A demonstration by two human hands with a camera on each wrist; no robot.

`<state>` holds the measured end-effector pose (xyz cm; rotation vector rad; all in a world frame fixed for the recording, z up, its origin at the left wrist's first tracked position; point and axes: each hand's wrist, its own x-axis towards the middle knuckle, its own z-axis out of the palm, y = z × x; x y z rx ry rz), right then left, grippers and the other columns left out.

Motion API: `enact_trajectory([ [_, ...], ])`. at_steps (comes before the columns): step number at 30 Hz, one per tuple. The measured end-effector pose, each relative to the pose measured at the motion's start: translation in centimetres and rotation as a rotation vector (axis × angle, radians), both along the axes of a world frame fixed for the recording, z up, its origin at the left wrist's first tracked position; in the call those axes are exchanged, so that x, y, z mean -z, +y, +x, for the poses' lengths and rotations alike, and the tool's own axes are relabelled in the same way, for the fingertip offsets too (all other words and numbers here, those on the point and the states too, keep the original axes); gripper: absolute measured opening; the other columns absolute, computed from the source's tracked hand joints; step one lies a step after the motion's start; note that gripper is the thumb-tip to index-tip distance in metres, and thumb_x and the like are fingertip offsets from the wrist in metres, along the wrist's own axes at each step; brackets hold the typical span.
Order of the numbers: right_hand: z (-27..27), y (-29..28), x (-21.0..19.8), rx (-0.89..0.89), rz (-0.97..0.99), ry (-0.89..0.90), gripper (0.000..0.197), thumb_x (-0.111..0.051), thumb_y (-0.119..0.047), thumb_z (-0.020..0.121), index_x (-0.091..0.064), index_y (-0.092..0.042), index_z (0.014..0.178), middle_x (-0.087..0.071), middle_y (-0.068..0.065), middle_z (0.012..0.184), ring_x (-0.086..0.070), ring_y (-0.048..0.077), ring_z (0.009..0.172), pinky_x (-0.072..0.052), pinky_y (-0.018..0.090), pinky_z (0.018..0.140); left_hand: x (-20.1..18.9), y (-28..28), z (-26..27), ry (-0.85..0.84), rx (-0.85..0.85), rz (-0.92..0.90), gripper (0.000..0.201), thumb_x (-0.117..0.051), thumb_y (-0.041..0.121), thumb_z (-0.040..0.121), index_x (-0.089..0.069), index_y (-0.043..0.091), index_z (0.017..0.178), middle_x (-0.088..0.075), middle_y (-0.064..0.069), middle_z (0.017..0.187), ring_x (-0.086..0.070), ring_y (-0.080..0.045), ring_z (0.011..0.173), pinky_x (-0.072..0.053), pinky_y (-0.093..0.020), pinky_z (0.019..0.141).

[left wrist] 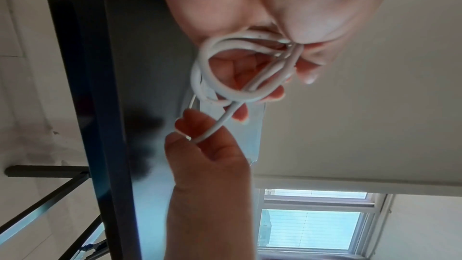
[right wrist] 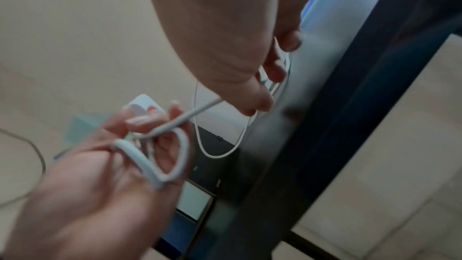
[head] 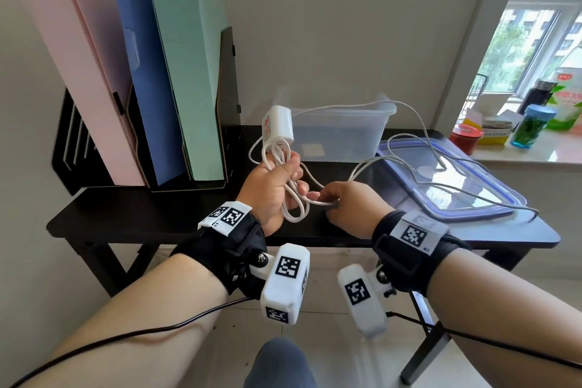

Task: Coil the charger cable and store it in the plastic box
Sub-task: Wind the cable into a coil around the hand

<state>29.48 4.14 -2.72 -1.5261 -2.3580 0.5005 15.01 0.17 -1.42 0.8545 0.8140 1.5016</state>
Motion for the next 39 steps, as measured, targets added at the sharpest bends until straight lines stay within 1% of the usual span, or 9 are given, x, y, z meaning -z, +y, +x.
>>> enact_trajectory([
  [3, 0.5, 0.3, 0.5, 0.08, 0.11, -0.024, 0.026, -0.05, -0.009, 0.078, -0.067, -0.025, 0.088, -0.067, 0.003, 0.097, -0.058, 0.025, 0.097, -0.048, 0.03, 0.08, -0.3, 0.2, -0.6, -0.021, -0.041, -0.018, 0.01, -0.043, 0.016, 0.096, -0.049, 0.016, 0.088, -0.042, 0.007, 0.051, -0.041, -0.008, 0.039, -0.05, -0.027, 0.05],
  [9, 1.5, 0.8, -0.2, 0.145, 0.194, -0.091, 0.032, -0.045, -0.003, 0.081, -0.064, -0.018, 0.102, -0.062, 0.008, 0.107, -0.054, 0.03, 0.101, -0.042, 0.031, 0.079, -0.1, 0.3, -1.5, -0.051, -0.12, -0.049, 0.013, -0.042, 0.018, 0.097, -0.051, 0.013, 0.089, -0.037, 0.005, 0.052, -0.032, -0.006, 0.034, -0.034, -0.018, 0.04],
  [14, 1.8, 0.6, -1.0, 0.172, 0.244, -0.135, 0.02, -0.052, -0.023, 0.086, -0.067, -0.019, 0.099, -0.068, 0.009, 0.1, -0.059, 0.03, 0.095, -0.046, 0.032, 0.075, 0.2, 0.3, -1.7, 0.02, -0.17, -0.051, 0.013, -0.042, 0.02, 0.097, -0.05, 0.012, 0.089, -0.036, 0.005, 0.053, -0.029, -0.004, 0.031, -0.025, -0.015, 0.037],
  [18, 1.6, 0.2, -1.8, 0.1, 0.179, -0.104, 0.02, -0.055, -0.034, 0.087, -0.07, -0.023, 0.096, -0.07, 0.004, 0.095, -0.06, 0.027, 0.093, -0.046, 0.029, 0.075, 0.4, 0.3, -1.8, 0.059, -0.159, -0.09, 0.012, -0.043, 0.021, 0.097, -0.05, 0.013, 0.091, -0.037, 0.003, 0.06, -0.029, -0.003, 0.031, -0.026, -0.015, 0.036],
  [23, 1.0, -0.8, -2.8, -0.007, 0.116, 0.098, 0.016, -0.061, -0.029, 0.085, -0.072, -0.02, 0.092, -0.067, -0.003, 0.084, -0.057, 0.015, 0.081, -0.04, 0.023, 0.073, 0.8, 0.3, -1.5, 0.144, -0.132, -0.146, 0.012, -0.048, 0.024, 0.095, -0.051, 0.014, 0.09, -0.047, 0.0, 0.072, -0.032, -0.003, 0.032, -0.029, -0.016, 0.036],
  [27, 0.2, -1.2, -3.2, -0.015, 0.142, 0.188, 0.013, -0.064, -0.031, 0.083, -0.072, -0.022, 0.087, -0.072, -0.001, 0.084, -0.062, 0.017, 0.08, -0.051, 0.029, 0.076, 1.1, 0.3, -0.8, 0.228, -0.06, -0.164, 0.015, -0.049, 0.026, 0.094, -0.054, 0.014, 0.086, -0.057, -0.003, 0.082, -0.034, -0.004, 0.036, -0.032, -0.02, 0.039],
  [31, -0.4, -1.0, -3.3, -0.014, 0.149, 0.209, 0.011, -0.069, -0.035, 0.077, -0.069, -0.025, 0.081, -0.067, -0.004, 0.075, -0.06, 0.015, 0.073, -0.052, 0.029, 0.069, 1.4, 0.2, -0.1, 0.292, 0.007, -0.158, 0.016, -0.05, 0.026, 0.095, -0.052, 0.016, 0.083, -0.053, -0.006, 0.068, -0.04, -0.009, 0.041, -0.031, -0.022, 0.041],
  [35, -0.5, -0.9, -3.0, 0.021, 0.175, 0.232, 0.016, -0.072, -0.032, 0.071, -0.059, -0.023, 0.076, -0.057, -0.009, 0.066, -0.053, 0.013, 0.064, -0.046, 0.026, 0.061, 1.8, 0.4, 0.0, 0.396, 0.037, -0.141, 0.014, -0.047, 0.026, 0.096, -0.05, 0.014, 0.091, -0.065, -0.001, 0.057, -0.043, -0.009, 0.041, -0.032, -0.025, 0.045],
  [39, -0.4, -1.2, -2.7, -0.01, 0.241, 0.223, 0.013, -0.069, -0.028, 0.075, -0.058, -0.021, 0.077, -0.062, -0.002, 0.077, -0.056, 0.017, 0.072, -0.044, 0.026, 0.063, 2.2, 0.2, 0.2, 0.443, -0.011, -0.125, 0.016, -0.048, 0.026, 0.095, -0.052, 0.015, 0.085, -0.057, 0.002, 0.049, -0.04, -0.012, 0.043, -0.03, -0.03, 0.05],
])
